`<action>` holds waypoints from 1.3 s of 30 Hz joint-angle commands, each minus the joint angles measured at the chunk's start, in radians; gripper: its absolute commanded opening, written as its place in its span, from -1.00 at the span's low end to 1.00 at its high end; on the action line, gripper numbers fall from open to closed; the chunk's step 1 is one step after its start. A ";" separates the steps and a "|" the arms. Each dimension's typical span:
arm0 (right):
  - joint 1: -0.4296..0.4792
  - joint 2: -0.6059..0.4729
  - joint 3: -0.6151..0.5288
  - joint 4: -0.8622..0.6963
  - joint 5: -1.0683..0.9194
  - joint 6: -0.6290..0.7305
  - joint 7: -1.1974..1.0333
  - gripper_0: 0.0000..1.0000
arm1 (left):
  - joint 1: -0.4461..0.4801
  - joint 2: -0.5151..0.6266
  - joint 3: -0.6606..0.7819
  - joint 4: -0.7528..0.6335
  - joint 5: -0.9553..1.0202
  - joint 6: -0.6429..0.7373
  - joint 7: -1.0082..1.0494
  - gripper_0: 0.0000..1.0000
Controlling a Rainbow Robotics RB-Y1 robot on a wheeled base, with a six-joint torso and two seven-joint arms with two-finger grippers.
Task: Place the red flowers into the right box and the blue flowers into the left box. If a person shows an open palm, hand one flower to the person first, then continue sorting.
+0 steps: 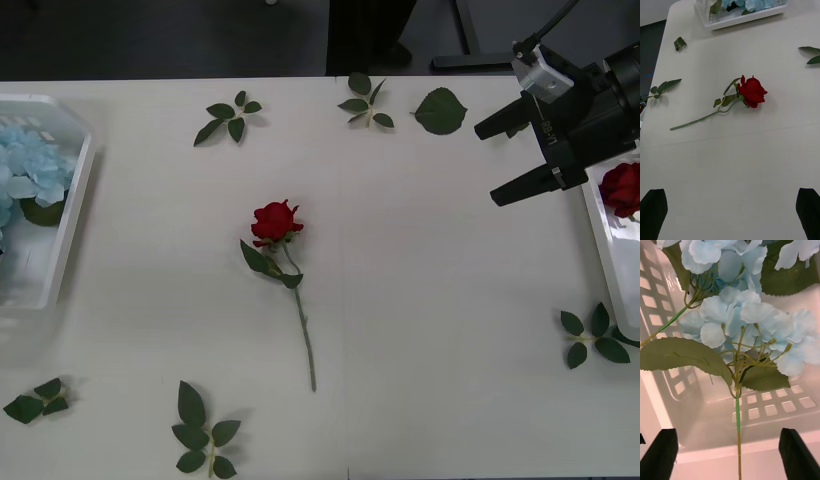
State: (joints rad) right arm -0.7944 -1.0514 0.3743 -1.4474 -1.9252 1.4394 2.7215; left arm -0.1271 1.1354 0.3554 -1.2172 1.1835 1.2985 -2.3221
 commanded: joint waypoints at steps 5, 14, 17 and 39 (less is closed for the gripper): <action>0.001 -0.026 -0.025 -0.004 -0.014 -0.008 -0.016 1.00 | -0.032 0.075 0.014 -0.108 0.182 0.125 0.026 0.90; 0.001 -0.026 -0.025 -0.004 -0.014 -0.008 -0.016 1.00 | -0.034 0.023 -0.024 -0.458 0.151 0.176 0.501 0.91; 0.001 -0.026 -0.025 -0.004 -0.014 -0.008 -0.016 1.00 | -0.034 -0.022 -0.073 -0.591 0.077 0.176 0.711 0.91; 0.001 -0.026 -0.025 -0.004 -0.014 -0.008 -0.016 1.00 | -0.034 -0.140 -0.332 -0.932 -0.237 0.171 1.170 1.00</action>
State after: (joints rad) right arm -0.7941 -1.0514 0.3743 -1.4464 -1.9257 1.4392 2.7215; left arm -0.1299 1.0045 0.0212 -2.1247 0.9498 1.4650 -1.1254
